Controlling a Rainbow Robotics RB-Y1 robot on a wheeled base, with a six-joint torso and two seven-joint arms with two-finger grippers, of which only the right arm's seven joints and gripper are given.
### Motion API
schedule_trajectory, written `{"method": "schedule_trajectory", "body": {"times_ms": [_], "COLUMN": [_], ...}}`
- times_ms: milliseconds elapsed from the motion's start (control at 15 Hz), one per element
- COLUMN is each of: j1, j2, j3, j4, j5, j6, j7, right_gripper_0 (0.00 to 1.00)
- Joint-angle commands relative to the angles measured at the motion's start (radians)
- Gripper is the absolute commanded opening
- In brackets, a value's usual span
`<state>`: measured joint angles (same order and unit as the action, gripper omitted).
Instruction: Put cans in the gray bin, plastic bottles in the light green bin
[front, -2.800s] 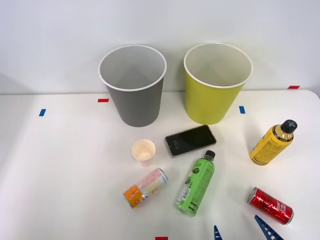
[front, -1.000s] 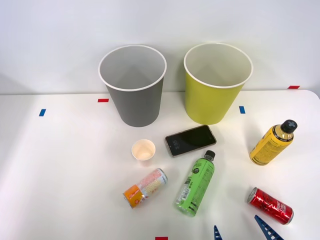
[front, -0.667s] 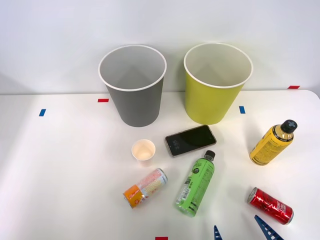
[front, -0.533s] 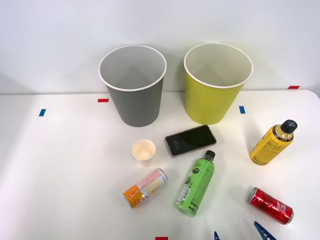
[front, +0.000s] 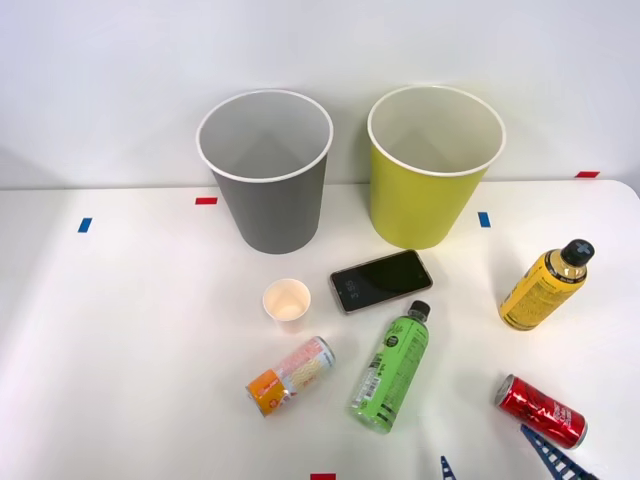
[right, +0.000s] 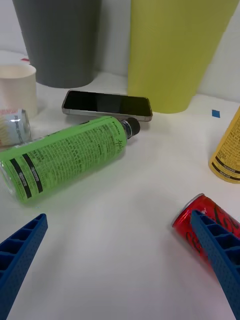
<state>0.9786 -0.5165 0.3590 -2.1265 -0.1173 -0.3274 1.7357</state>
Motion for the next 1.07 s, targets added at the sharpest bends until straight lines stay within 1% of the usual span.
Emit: {"method": "schedule_trajectory", "body": {"times_ms": [67,200,267,333,467,533,667,800,933,1067], "j1": [-0.011,-0.029,-0.041,-0.066,-0.127,-0.158,-0.235,-0.322,-0.379,-0.443], "j2": [-0.129,-0.211,-0.255,-0.3,-0.361,-0.39,-0.441,-0.49,-0.513,-0.516], "j3": [-0.077,-0.121,-0.153,-0.202,-0.264,-0.273,-0.268,-0.268,-0.259,-0.247], "j4": [-0.185,-0.317,-0.372,-0.431,-0.466,-0.467,-0.474,-0.491,-0.491,-0.491], "j5": [-0.054,-0.14,-0.177,-0.217,-0.254,-0.243,-0.232,-0.243,-0.278,-0.332], "j6": [0.261,0.444,0.525,0.646,0.818,0.858,0.981,1.179,1.318,1.409], "j7": [-0.019,-0.031,-0.039,-0.05,-0.07,-0.077,-0.088,-0.099,-0.099,-0.091], "right_gripper_0": [1.0,1.0,1.0,1.0,1.0,1.0,1.0,1.0,1.0,1.0]}}
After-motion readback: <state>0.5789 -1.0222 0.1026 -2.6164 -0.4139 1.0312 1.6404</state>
